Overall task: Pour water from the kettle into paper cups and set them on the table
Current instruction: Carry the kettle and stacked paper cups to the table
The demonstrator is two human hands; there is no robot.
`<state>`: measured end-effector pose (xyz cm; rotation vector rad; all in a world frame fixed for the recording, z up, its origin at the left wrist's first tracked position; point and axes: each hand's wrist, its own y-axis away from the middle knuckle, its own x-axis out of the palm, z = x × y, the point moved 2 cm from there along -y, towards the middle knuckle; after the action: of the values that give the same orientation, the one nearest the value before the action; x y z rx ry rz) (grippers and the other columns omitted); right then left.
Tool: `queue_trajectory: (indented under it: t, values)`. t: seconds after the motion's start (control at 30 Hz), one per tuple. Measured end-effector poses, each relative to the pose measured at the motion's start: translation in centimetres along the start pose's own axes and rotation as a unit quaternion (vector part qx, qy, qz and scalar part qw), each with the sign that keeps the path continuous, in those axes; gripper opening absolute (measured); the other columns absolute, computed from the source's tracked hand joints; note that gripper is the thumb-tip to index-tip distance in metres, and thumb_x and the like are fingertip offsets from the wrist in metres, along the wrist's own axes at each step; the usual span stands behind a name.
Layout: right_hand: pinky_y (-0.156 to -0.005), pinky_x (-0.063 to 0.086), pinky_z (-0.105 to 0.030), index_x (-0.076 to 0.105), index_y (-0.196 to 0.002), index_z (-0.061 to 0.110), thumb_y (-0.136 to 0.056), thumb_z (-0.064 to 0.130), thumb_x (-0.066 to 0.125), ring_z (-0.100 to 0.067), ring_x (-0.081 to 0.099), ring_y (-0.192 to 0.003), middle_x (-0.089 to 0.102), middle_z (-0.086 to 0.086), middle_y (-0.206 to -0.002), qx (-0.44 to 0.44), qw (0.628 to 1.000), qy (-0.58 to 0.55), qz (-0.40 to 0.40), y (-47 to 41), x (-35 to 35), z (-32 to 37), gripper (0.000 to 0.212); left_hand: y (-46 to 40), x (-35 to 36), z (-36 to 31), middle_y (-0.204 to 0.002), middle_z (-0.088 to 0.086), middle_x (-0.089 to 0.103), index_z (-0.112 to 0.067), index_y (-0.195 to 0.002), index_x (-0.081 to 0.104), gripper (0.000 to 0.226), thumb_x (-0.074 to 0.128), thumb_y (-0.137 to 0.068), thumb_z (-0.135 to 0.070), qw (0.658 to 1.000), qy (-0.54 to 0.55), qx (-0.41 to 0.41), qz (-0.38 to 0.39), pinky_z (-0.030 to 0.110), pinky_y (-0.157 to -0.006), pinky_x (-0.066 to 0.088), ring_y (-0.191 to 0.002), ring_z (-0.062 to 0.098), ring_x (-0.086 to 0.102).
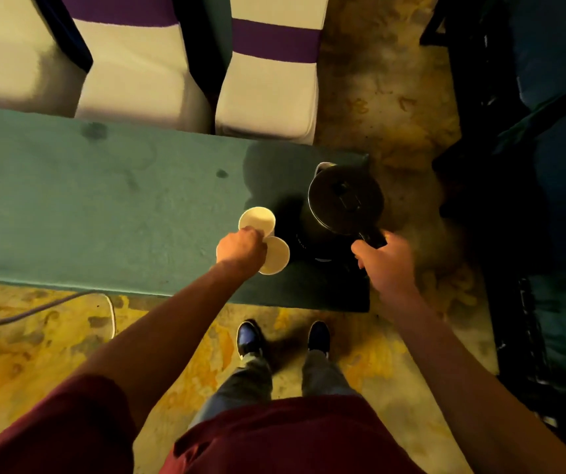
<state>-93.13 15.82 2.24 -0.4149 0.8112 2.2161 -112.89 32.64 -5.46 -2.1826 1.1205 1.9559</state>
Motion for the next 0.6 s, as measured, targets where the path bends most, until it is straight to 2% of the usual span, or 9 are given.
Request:
queue_trajectory:
  t: [0.17,0.3,0.33,0.43,0.6]
  values:
    - [-0.039,0.042,-0.016,0.061,-0.065,0.015,-0.064,0.036,0.066,-0.001,0.054,-0.041,0.059,0.009,-0.048,-0.006,1.0,0.003,-0.009,0.7,0.2,-0.7,0.022,0.1,-0.1,-1.2,-0.126,0.012,0.063,-0.016,-0.135,0.053,0.038,0.044,-0.1,-0.029,0.997,-0.065,0.043,0.019,0.045,-0.083,0.057,-0.102,0.033,0.067]
    - [-0.045,0.045,-0.016,0.068,-0.073,0.031,-0.063,0.044,0.067,-0.002,0.062,-0.048,0.065,0.011,-0.055,0.003,1.0,-0.001,0.019,0.6,-0.4,-1.4,0.017,0.5,-0.7,-1.6,-0.136,0.011,0.056,-0.019,-0.141,0.042,0.049,0.049,-0.099,-0.041,0.992,-0.103,0.064,0.023,0.042,-0.08,0.053,-0.105,0.034,0.065]
    - [-0.047,0.047,-0.019,0.069,-0.074,0.033,-0.065,0.045,0.068,-0.002,0.065,-0.052,0.068,0.012,-0.058,0.01,0.999,0.0,0.03,0.5,-0.4,-1.5,0.015,0.5,-0.9,-1.5,-0.135,0.012,0.057,-0.02,-0.141,0.041,0.051,0.051,-0.097,-0.044,0.992,-0.108,0.066,0.02,0.042,-0.079,0.054,-0.105,0.034,0.066]
    - [-0.057,0.049,-0.028,0.069,-0.077,0.026,-0.069,0.044,0.072,-0.002,0.069,-0.058,0.071,0.012,-0.063,0.021,0.998,0.004,0.051,0.3,-0.7,-1.5,0.019,0.7,-1.0,-1.5,-0.136,0.01,0.057,-0.022,-0.141,0.041,0.055,0.054,-0.094,-0.048,0.992,-0.102,0.071,0.01,0.041,-0.08,0.053,-0.105,0.034,0.066]
    - [-0.059,0.047,-0.025,0.067,-0.086,0.029,-0.082,0.035,0.076,0.001,0.07,-0.062,0.073,0.015,-0.066,0.035,0.995,-0.015,0.089,0.5,-1.2,-0.7,0.012,1.7,-1.1,-0.9,-0.153,0.004,0.04,-0.031,-0.142,0.039,0.059,0.053,-0.091,-0.058,0.993,-0.075,0.092,-0.028,0.04,-0.078,0.053,-0.102,0.035,0.067]
